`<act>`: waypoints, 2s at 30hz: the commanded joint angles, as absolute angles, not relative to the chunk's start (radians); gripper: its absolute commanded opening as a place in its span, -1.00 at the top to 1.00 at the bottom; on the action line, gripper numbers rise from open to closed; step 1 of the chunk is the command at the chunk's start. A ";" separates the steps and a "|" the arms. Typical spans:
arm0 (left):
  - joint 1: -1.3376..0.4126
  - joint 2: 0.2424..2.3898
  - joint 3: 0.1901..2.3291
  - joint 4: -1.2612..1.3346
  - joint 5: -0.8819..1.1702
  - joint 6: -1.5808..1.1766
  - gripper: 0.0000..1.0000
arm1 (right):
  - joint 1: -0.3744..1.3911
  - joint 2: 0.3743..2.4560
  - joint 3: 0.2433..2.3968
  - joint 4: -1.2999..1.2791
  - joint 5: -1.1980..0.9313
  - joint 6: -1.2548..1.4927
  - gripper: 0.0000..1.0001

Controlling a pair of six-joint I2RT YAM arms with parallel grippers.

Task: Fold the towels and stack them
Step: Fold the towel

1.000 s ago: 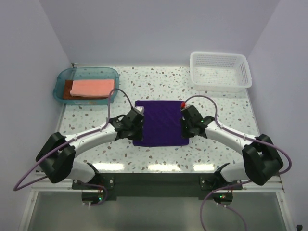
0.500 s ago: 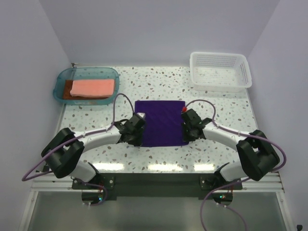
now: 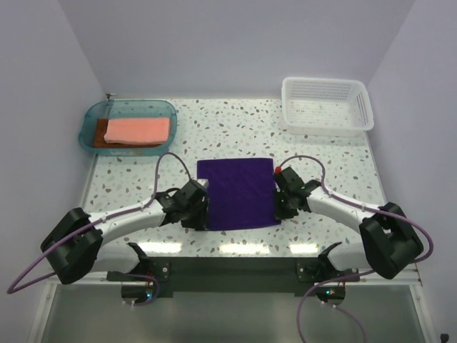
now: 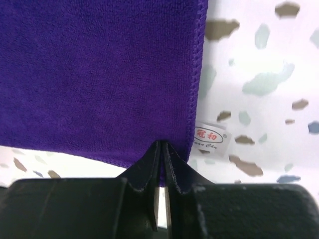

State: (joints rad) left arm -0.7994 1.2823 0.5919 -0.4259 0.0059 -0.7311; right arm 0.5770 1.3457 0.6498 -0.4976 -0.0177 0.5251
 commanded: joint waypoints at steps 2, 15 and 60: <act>-0.811 1.226 0.627 -0.606 0.019 -0.758 -0.04 | 0.578 1.302 0.682 -0.686 -0.023 0.506 0.78; -0.611 1.359 0.948 -0.505 -0.190 -0.533 -0.02 | 0.522 1.488 1.083 -0.565 0.091 0.345 0.80; -0.371 1.847 1.402 -0.462 0.192 0.351 -0.65 | 0.270 2.167 1.922 -1.170 -0.330 -0.626 -0.04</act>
